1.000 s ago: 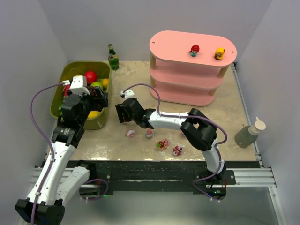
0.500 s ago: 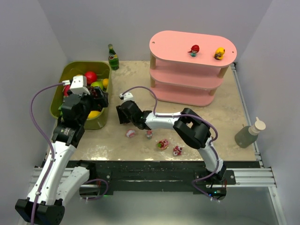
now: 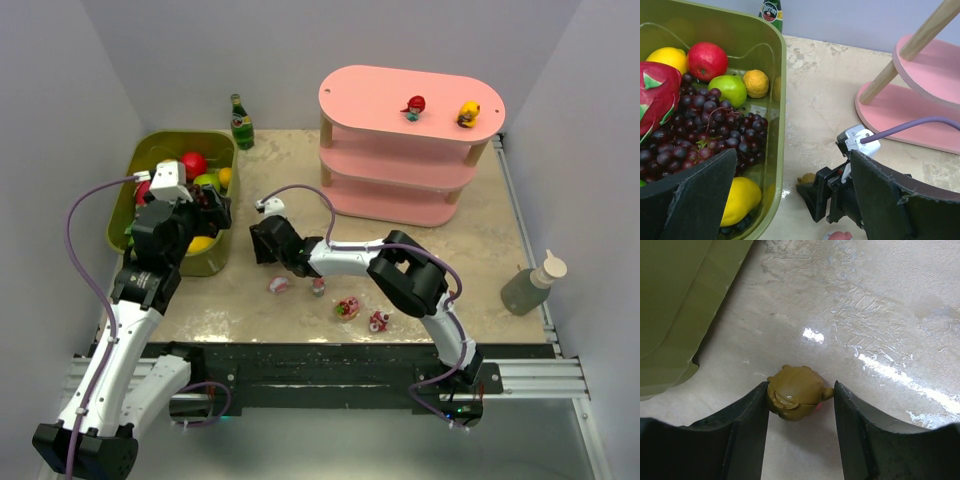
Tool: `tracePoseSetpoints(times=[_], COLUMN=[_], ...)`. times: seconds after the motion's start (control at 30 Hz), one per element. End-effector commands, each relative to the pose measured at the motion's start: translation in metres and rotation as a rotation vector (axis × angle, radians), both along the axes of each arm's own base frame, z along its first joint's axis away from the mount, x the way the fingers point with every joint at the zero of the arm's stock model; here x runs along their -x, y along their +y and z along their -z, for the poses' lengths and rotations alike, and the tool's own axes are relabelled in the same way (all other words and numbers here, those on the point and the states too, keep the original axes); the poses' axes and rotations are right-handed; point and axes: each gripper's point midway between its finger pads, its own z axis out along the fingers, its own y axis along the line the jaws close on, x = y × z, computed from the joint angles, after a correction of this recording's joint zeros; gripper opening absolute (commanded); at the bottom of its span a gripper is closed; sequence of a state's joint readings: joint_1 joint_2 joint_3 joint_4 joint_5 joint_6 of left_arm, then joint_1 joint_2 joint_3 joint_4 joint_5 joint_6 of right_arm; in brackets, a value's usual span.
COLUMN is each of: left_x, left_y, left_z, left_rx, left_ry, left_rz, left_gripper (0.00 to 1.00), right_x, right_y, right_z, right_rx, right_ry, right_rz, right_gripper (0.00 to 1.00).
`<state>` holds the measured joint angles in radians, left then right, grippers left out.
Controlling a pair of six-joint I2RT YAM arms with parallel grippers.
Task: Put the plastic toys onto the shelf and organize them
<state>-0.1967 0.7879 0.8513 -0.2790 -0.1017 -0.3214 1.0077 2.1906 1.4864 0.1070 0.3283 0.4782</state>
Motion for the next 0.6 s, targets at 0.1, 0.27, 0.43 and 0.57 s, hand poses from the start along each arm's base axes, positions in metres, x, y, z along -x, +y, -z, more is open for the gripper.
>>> tracePoseSetpoints(times=[0.1, 0.27, 0.43, 0.57], left_x=[-0.002, -0.002, -0.003, -0.002], left_y=[0.005, 0.005, 0.005, 0.005], left_z=[0.002, 0.001, 0.002, 0.002], left_rx=[-0.014, -0.014, -0.014, -0.012], left_ry=[-0.007, -0.008, -0.004, -0.005], left_rz=[-0.017, -0.017, -0.015, -0.016], left_gripper=[1.00, 1.00, 1.00, 1.00], right_x=[-0.012, -0.012, -0.013, -0.016], right_y=[0.007, 0.003, -0.006, -0.021], right_z=[-0.039, -0.063, -0.098, -0.127], right_rx=[-0.059, -0.057, -0.035, -0.025], right_ry=[-0.077, -0.091, -0.092, -0.081], right_rz=[0.033, 0.031, 0.043, 0.062], right_gripper=[0.19, 0.15, 0.14, 0.14])
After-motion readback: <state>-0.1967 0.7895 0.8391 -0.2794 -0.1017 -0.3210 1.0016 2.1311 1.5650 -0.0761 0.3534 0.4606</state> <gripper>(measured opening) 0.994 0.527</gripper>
